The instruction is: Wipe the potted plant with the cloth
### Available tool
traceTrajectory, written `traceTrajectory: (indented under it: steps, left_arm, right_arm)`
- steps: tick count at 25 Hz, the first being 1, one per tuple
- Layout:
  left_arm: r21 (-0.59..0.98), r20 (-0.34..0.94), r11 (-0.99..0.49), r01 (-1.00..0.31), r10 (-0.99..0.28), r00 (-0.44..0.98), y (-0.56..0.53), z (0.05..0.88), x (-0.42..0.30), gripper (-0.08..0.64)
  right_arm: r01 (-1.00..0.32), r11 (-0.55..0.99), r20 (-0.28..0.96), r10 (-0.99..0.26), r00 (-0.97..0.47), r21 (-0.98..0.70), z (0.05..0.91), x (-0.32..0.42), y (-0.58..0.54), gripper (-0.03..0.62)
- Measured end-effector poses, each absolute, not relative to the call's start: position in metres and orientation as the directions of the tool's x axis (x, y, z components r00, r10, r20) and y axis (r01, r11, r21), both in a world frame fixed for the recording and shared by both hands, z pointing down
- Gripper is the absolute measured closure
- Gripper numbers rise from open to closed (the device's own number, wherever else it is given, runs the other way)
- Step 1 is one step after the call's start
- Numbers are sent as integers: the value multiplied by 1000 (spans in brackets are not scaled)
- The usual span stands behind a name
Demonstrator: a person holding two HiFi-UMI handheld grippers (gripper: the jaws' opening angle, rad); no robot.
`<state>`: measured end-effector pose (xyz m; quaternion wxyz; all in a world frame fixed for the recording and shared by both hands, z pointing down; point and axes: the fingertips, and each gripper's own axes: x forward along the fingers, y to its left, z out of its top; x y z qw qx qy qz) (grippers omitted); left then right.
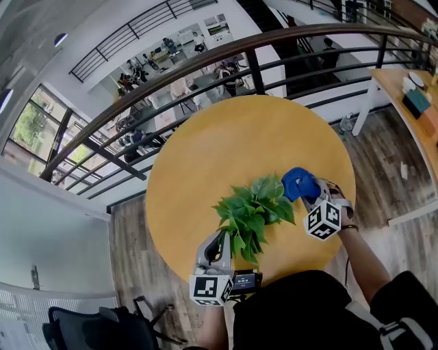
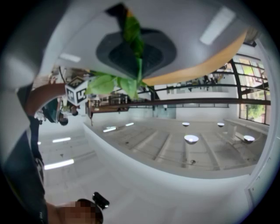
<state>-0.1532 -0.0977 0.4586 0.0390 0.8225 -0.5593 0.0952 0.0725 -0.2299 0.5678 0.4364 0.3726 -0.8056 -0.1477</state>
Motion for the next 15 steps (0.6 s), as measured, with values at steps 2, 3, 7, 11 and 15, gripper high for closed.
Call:
traceTrajectory:
  steps: [2,3,7,11,15]
  left_arm:
    - [-42,202,-371,-928,-913,356,-97,460,-153,554]
    - [-42,203,-370,-928,-913,355,-98,460,-153,554]
    - [-45,210,-367,-929,-913,350,-99,462,-150,554]
    - [-45,207,-366,-929,-914,350,-100,462,-149,554]
    - [-46,204,-371,-928,-912,355,-99,459,-147,554]
  right_arm:
    - [-430,712,640,-696,-326,555,594,70,-220,428]
    - [-401,725,667,-682,-301,560,610,73,-217,428]
    - [-317,755,746,-642,-177,574,656,103,-214,430]
    - [-331,738,741,-655,-145,588,652,125,-225,428]
    - [-434,641,629,-753,-194,633,585,125,-260,430]
